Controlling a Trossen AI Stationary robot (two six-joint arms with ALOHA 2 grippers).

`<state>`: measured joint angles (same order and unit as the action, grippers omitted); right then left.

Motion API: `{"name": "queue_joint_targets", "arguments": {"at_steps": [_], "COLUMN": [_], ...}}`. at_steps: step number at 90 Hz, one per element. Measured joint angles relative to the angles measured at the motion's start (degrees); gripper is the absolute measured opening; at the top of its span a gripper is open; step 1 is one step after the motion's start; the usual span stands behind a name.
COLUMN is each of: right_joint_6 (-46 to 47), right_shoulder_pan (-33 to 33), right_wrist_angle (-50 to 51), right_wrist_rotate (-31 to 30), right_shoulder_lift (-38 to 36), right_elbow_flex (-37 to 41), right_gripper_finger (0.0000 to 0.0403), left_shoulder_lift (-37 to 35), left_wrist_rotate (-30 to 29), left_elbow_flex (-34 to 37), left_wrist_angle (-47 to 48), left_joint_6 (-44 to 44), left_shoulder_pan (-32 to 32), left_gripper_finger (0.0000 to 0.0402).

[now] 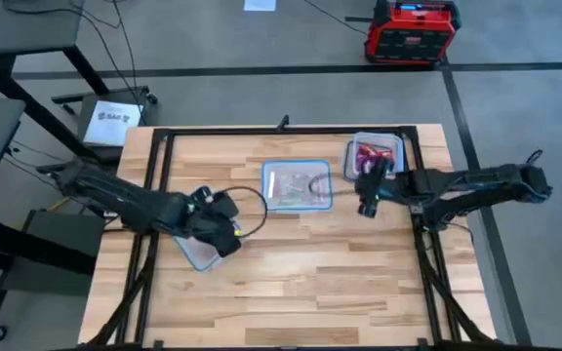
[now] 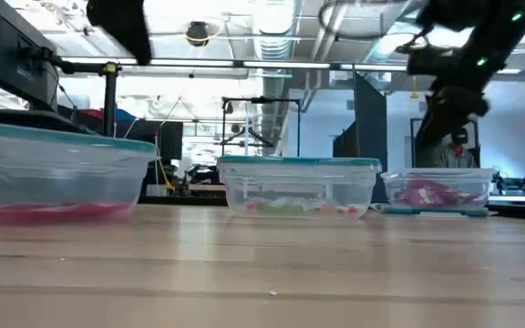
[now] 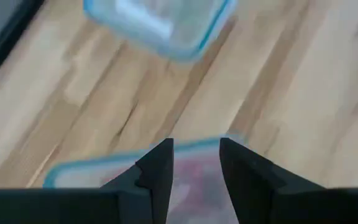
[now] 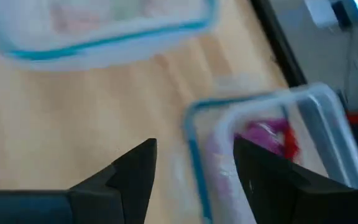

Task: Sort candy
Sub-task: Move the top left transparent bin to the middle left, then move the top right transparent bin to the middle right

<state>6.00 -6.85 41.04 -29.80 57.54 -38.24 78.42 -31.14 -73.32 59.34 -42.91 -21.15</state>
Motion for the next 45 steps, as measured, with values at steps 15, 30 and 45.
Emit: {"name": "queue_joint_targets", "arguments": {"at_steps": [15, 30, 45], "right_joint_6": [-3.2, -7.4, -13.2], "right_shoulder_pan": [-10.7, -19.0, -22.7], "right_wrist_angle": [-1.3, -3.3, -5.4], "right_wrist_rotate": [11.0, 12.5, 16.6], "right_shoulder_lift": [0.8, 5.8, 12.9], "right_elbow_flex": [0.0, 0.1, 0.1], "right_gripper_finger": [0.0202, 0.0202, 0.0192], "left_shoulder_lift": [0.4, 2.4, 4.5], "left_wrist_rotate": [0.1, 0.1, 1.2], "left_elbow_flex": [0.2, 0.5, 0.5], "left_wrist_angle": [0.4, 0.4, 0.3], "left_joint_6": [3.1, 5.7, 6.8], "left_shoulder_pan": [-0.1, 0.0, -0.3], "left_gripper_finger": [0.0118, 0.0118, 0.0118]}}
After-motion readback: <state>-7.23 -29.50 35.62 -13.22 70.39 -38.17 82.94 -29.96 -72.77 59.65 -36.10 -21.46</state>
